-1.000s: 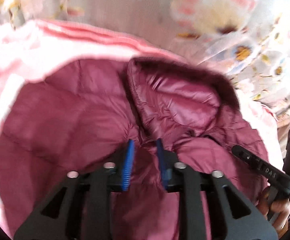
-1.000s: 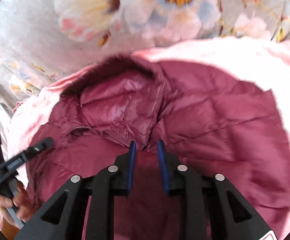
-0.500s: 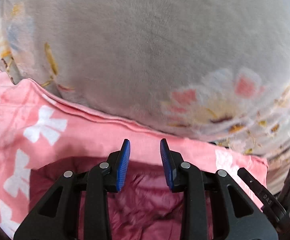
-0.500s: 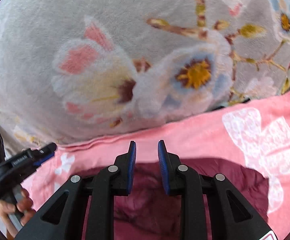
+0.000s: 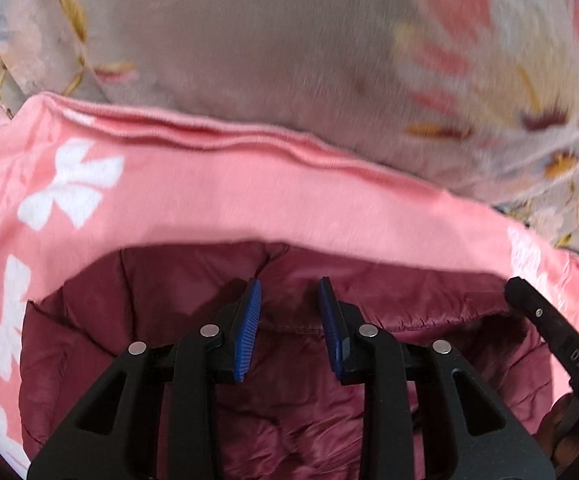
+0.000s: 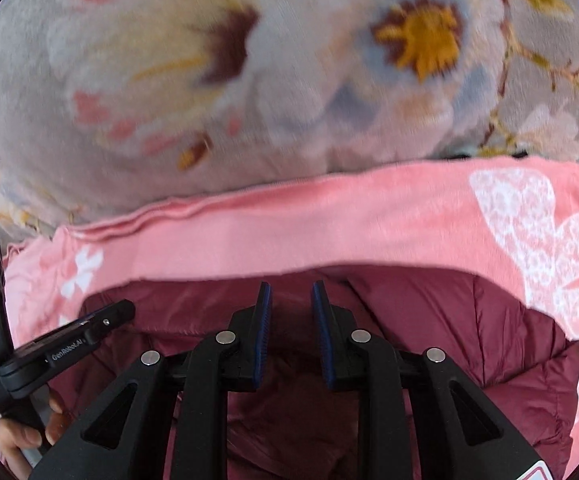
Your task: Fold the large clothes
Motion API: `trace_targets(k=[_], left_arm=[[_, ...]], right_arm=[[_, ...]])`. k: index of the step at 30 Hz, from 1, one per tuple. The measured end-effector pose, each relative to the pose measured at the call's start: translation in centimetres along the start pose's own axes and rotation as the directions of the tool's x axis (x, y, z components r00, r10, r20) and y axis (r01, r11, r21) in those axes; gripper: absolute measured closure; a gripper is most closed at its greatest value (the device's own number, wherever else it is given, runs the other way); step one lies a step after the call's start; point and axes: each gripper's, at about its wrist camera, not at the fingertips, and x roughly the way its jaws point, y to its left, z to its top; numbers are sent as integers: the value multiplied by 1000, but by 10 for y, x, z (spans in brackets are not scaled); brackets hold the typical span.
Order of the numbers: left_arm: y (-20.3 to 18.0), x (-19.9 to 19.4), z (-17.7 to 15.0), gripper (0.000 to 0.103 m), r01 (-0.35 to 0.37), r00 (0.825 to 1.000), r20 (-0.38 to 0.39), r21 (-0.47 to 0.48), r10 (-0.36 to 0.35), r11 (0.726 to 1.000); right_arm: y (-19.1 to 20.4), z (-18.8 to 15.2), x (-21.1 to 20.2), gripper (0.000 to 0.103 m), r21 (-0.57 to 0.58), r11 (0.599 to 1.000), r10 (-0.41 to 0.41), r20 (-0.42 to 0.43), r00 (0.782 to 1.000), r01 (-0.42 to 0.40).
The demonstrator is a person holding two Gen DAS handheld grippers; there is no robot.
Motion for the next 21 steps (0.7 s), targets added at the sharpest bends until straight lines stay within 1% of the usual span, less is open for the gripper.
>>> trace_targets(k=[2, 3, 4, 7, 10, 15, 21], left_arm=[[2, 0, -10, 75, -10, 1000, -1, 22, 10, 1000], [1, 1, -13, 75, -19, 1000, 3, 39, 19, 999], [1, 2, -15, 74, -27, 1000, 5, 51, 27, 998], [-1, 5, -22, 74, -48, 999, 9, 71, 47, 996], [-3, 9, -28, 74, -66, 998, 15, 84, 64, 994], [-9, 10, -39, 74, -110, 993, 60, 133, 103, 985], [-11, 15, -46, 74, -126, 989, 101, 143, 112, 982]], right_arm=[[-2, -9, 2, 83, -6, 1000, -4, -16, 1000, 4], [-5, -14, 5, 84, -10, 1000, -13, -28, 1000, 13], [-6, -17, 8, 88, -10, 1000, -17, -37, 999, 17], [-10, -26, 17, 91, -18, 999, -30, -48, 998, 29], [-11, -29, 20, 91, -30, 999, -42, -44, 998, 40], [-7, -35, 28, 92, -71, 995, -76, -32, 997, 74], [-7, -39, 33, 92, -86, 992, -93, -13, 996, 92]])
